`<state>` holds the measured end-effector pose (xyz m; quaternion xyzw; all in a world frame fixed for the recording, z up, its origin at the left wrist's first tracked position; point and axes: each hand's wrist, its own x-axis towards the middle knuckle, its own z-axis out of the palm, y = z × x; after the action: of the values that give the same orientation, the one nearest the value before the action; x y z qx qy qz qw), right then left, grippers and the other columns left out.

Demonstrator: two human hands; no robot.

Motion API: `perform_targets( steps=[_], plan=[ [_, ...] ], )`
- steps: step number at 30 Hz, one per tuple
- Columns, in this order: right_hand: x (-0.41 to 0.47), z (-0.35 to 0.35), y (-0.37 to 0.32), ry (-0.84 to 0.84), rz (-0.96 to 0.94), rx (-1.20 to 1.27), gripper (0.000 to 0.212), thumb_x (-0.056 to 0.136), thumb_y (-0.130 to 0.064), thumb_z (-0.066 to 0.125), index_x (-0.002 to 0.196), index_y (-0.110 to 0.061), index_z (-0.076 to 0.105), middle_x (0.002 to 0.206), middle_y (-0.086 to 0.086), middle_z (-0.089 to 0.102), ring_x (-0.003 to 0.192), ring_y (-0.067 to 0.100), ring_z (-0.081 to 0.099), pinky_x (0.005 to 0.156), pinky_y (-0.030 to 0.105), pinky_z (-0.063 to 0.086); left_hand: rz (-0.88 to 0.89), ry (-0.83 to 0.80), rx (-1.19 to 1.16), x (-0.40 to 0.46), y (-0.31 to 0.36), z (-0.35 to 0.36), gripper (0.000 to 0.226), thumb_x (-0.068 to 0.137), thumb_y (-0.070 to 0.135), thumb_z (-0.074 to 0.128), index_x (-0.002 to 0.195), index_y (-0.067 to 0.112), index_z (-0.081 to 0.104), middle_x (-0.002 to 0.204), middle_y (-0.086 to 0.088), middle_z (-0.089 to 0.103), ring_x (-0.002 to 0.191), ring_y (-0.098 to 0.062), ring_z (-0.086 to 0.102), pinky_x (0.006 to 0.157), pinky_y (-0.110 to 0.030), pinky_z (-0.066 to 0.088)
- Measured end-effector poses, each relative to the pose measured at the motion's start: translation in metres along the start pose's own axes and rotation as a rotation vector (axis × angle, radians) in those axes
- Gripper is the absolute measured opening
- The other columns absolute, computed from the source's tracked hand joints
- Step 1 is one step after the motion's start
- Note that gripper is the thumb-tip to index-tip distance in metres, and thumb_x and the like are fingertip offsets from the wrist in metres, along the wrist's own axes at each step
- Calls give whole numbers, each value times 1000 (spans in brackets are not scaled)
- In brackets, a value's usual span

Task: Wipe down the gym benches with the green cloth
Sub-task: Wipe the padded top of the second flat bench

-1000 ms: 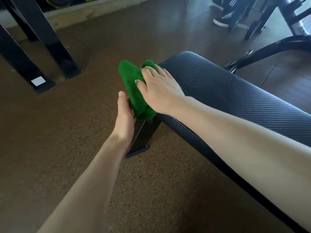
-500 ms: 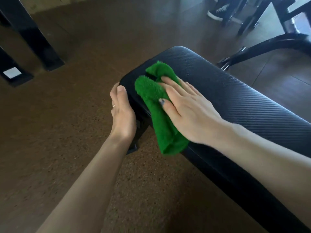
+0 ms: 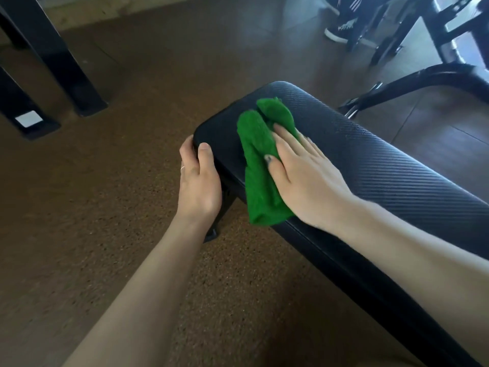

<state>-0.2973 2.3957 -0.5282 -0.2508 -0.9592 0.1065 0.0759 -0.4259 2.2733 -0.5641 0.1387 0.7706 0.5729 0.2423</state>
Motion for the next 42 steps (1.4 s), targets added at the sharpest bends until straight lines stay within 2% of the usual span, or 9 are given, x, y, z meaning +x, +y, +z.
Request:
perform_targets(
  steps=[3, 7, 12, 15, 19, 23, 28, 35, 42],
  plan=[
    [-43, -14, 14, -70, -29, -15, 60, 107, -51, 17, 164, -30, 17, 171, -14, 13, 158, 7, 4, 127, 26, 0, 10, 55, -1, 0, 0, 7, 49, 109, 53, 20, 156, 40, 20, 153, -4, 45, 138, -31, 44, 115, -53, 35],
    [-12, -12, 20, -78, -57, -92, 67, 103, -57, 9, 164, -30, 15, 172, -8, 13, 160, 14, 5, 129, 35, 5, 31, 104, -17, 1, 0, 14, 46, 108, 51, 18, 153, 40, 22, 142, -11, 53, 130, -35, 49, 107, -55, 41],
    [102, 3, 34, -43, 96, -50, 61, 109, -52, 17, 164, -27, 17, 172, 0, 14, 159, 24, 8, 129, 43, 8, 15, 105, 7, -3, 7, 19, 49, 111, 45, 16, 159, 34, 16, 157, -7, 35, 136, -27, 40, 101, -39, 32],
    [135, 6, 30, -58, 165, -25, 61, 110, -50, 18, 165, -24, 14, 173, 3, 12, 159, 28, 7, 129, 45, 7, 25, 120, 38, -1, 20, 13, 49, 112, 39, 23, 160, 34, 16, 163, -3, 24, 121, -13, 33, 100, -36, 29],
    [68, -4, 24, -49, 110, 7, 62, 110, -48, 19, 166, -23, 13, 173, 2, 11, 160, 24, 4, 130, 41, 3, 132, 184, 77, 15, 56, 12, 53, 109, 36, 33, 160, 31, 19, 160, -3, 26, 120, -11, 38, 106, -38, 35],
    [-21, -16, 27, -101, 79, -51, 67, 106, -56, 9, 166, -27, 8, 173, -5, 7, 160, 16, -3, 130, 39, 2, 191, 198, 150, 35, 83, 25, 49, 106, 25, 40, 154, 25, 29, 149, -6, 40, 122, -22, 51, 108, -48, 43],
    [-41, -23, 34, -175, 106, -104, 69, 104, -61, 4, 166, -30, 3, 173, -6, 1, 160, 17, -9, 129, 38, -2, 178, 282, 444, 31, 77, 43, 39, 106, 20, 43, 145, 19, 42, 138, -2, 56, 120, -20, 58, 120, -45, 29],
    [51, -13, 48, -79, 154, -50, 68, 106, -56, 12, 165, -24, 16, 172, 3, 15, 160, 28, 5, 130, 43, 3, 230, 354, 612, 31, 67, 51, 29, 103, 19, 45, 132, 17, 52, 126, -2, 63, 114, -24, 62, 115, -42, 32],
    [128, -7, 54, -130, 262, -5, 65, 109, -52, 18, 165, -20, 11, 173, 10, 8, 157, 39, 10, 128, 49, 6, 245, 362, 700, 33, 64, 54, 19, 100, 21, 48, 119, 18, 53, 116, 0, 61, 107, -23, 60, 108, -42, 35]
  ],
)
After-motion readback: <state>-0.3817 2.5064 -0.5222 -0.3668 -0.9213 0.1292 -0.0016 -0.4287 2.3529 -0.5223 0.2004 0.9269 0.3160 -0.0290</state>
